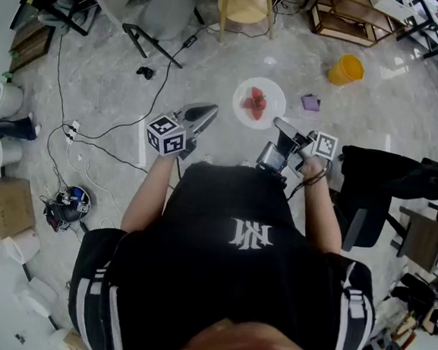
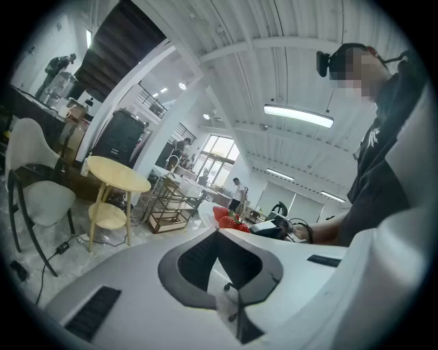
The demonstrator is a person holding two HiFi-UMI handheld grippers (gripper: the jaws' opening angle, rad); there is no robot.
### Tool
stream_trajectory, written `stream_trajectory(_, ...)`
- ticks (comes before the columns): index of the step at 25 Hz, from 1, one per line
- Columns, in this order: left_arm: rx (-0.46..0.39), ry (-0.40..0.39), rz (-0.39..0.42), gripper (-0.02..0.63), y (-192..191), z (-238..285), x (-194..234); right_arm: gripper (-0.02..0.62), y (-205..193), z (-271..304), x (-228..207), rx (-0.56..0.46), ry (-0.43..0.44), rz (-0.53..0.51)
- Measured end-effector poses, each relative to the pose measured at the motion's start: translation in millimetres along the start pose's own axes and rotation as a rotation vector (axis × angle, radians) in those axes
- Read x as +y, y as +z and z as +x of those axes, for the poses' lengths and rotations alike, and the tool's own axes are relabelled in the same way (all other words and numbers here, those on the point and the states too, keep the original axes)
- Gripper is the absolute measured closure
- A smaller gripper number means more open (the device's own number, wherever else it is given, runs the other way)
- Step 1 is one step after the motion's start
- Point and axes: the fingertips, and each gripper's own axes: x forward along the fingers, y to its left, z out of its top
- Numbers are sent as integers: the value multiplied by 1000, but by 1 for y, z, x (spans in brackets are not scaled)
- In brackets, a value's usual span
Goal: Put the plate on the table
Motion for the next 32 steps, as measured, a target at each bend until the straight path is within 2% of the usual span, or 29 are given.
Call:
stream_trajectory(8,-4,19,7,604,3,18,-6,583,6,-5,-6,58,0,-2)
stream_trajectory(18,1,45,-15,604,-7,29,-17,577,14,-8,-4,89,54,32)
stream_trajectory(22,-9,68,-13,604,-4,32,-16,581,20,-10,-1,83,83,40)
stream_trajectory(32,-6,101,-22,604,-8,42,-28,581,42,-33,0,52,93,37)
